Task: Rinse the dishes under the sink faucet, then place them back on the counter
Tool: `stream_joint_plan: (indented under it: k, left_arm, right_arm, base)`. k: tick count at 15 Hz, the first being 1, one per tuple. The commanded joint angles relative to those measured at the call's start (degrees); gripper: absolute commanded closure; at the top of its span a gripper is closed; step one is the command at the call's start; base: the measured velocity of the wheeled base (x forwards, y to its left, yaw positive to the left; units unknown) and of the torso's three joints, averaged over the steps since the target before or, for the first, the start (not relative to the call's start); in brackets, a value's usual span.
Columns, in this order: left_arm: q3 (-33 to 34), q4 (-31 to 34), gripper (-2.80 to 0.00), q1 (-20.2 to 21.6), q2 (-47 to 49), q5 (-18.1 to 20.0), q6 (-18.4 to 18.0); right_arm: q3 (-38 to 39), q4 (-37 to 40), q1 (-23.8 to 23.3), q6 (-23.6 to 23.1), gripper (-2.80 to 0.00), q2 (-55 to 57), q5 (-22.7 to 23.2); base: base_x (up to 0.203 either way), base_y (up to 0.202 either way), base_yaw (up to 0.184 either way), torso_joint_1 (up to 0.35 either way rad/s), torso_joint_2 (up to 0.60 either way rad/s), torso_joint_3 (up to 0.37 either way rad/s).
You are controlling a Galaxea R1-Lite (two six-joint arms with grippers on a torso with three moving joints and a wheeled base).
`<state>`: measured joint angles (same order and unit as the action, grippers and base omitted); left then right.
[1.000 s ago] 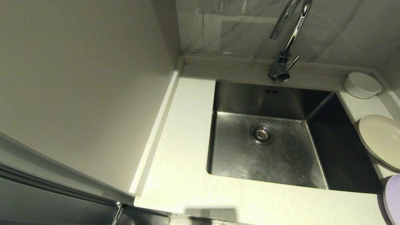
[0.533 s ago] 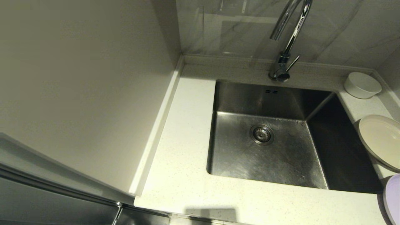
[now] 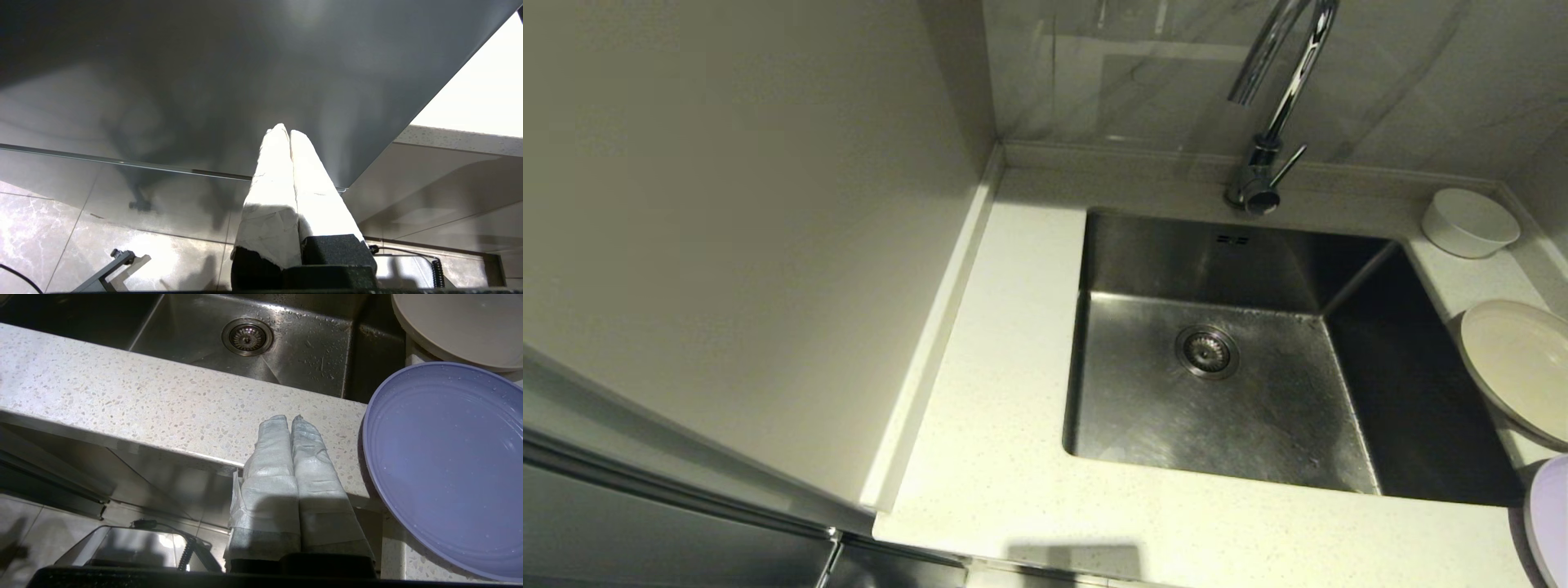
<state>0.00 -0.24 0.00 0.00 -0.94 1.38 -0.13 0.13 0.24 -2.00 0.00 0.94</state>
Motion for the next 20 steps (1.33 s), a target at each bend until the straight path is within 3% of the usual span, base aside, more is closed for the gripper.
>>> stream_joint_plan:
  k: [1, 20]
  left_arm:
    - [0.0, 0.0, 0.00, 0.0, -0.1, 0.0, 0.0]
    - [0.0, 0.0, 0.00, 0.0, -0.1, 0.0, 0.0]
  right_arm:
    - [0.0, 0.0, 0.0, 0.1, 0.00, 0.1, 0.0]
    - [0.0, 0.1, 0.0, 0.5, 0.00, 0.0, 0.0]
  base:
    - [0.000, 0.000, 0.000, 0.000, 0.00, 0.000]
    - [0.000, 0.000, 0.000, 0.000, 0.00, 0.000]
